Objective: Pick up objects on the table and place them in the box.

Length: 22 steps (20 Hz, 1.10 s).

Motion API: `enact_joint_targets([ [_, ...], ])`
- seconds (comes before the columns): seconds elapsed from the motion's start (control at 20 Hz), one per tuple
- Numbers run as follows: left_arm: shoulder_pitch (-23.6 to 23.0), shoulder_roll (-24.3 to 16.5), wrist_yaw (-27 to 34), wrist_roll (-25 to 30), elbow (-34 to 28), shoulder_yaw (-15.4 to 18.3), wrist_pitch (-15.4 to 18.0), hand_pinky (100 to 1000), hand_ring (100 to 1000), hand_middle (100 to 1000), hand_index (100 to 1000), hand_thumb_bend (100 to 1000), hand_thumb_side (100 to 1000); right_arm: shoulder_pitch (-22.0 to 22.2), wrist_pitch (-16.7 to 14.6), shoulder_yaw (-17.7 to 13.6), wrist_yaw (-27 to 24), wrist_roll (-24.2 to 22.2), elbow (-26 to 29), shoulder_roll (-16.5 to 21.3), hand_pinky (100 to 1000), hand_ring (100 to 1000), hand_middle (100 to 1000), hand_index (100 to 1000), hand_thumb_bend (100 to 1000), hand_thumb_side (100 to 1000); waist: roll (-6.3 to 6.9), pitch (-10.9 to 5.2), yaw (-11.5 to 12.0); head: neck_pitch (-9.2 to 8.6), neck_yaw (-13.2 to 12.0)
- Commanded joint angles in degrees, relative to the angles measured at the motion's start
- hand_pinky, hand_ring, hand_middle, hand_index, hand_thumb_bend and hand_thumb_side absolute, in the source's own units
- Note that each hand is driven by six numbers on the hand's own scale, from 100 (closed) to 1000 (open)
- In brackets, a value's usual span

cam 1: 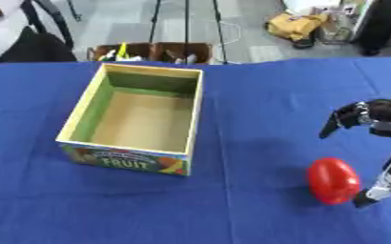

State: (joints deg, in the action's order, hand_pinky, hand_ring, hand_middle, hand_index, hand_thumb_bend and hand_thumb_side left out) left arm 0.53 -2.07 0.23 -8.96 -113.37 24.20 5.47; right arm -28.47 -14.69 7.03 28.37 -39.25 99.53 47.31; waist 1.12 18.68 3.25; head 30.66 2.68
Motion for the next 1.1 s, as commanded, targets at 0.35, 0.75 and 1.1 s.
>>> enact_joint_targets([
  [0.35,0.05,-0.7,-0.11,0.44,-1.23,-0.23,0.08,297,285,426,490,100,808,-1.66,0.61,0.7,1.66,0.52,-3.6,-1.26,699,756,670,784,793,319,0.02,-0.58,0.23,-0.71,0.34],
  [0.75,0.09,-0.57,-0.18,0.52,-1.23,-0.19,0.03,297,285,426,489,100,809,-1.84,1.74,1.23,3.28,1.61,-6.39,-3.46,671,735,610,748,769,300,-0.04,-0.33,0.23,-0.78,0.21],
  [1.1,0.12,-0.5,-0.27,0.55,-1.23,-0.17,0.03,298,285,427,489,100,809,-1.27,1.95,1.5,4.05,2.76,-6.59,-3.86,649,712,553,669,755,305,-0.07,-0.17,0.14,-0.67,0.07],
])
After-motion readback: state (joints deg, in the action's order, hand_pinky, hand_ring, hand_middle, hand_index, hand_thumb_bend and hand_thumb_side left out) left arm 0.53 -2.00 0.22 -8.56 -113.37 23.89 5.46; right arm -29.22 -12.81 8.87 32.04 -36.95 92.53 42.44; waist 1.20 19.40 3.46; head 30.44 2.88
